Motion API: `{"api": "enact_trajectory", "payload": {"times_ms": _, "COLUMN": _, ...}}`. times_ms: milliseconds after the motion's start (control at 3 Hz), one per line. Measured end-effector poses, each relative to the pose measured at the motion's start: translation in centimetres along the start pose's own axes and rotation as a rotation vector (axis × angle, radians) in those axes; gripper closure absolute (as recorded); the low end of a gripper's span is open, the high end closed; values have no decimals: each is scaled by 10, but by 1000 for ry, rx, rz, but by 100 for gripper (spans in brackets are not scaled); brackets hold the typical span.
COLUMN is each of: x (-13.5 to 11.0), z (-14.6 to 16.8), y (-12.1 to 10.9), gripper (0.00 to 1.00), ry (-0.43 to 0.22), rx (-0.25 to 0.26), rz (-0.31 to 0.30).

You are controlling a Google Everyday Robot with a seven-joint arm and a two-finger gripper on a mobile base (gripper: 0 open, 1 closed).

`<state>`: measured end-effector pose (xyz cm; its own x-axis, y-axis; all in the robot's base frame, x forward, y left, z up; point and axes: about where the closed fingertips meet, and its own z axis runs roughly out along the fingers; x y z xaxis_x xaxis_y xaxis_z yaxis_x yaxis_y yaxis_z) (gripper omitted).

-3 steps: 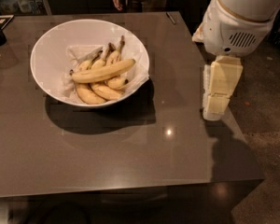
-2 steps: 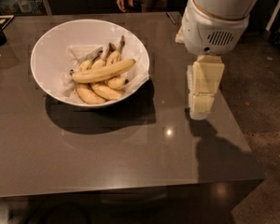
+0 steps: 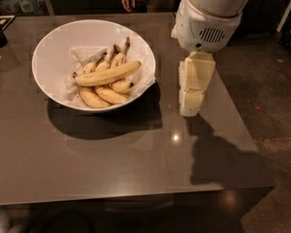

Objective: Pick banana from white bowl

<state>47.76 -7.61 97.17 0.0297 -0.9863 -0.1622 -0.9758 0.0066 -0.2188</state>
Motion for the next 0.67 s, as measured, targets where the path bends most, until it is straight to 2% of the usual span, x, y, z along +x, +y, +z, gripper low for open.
{"api": "enact_trajectory", "payload": {"times_ms": 333, "x": -25, "z": 15, "y": -22, "gripper": 0, "ry": 2, "rx": -25, "rz": -4}}
{"api": "enact_trajectory", "payload": {"times_ms": 667, "x": -57, "z": 34, "y": -43, "gripper": 0, "ry": -3, "rx": -71, "rz": -21}}
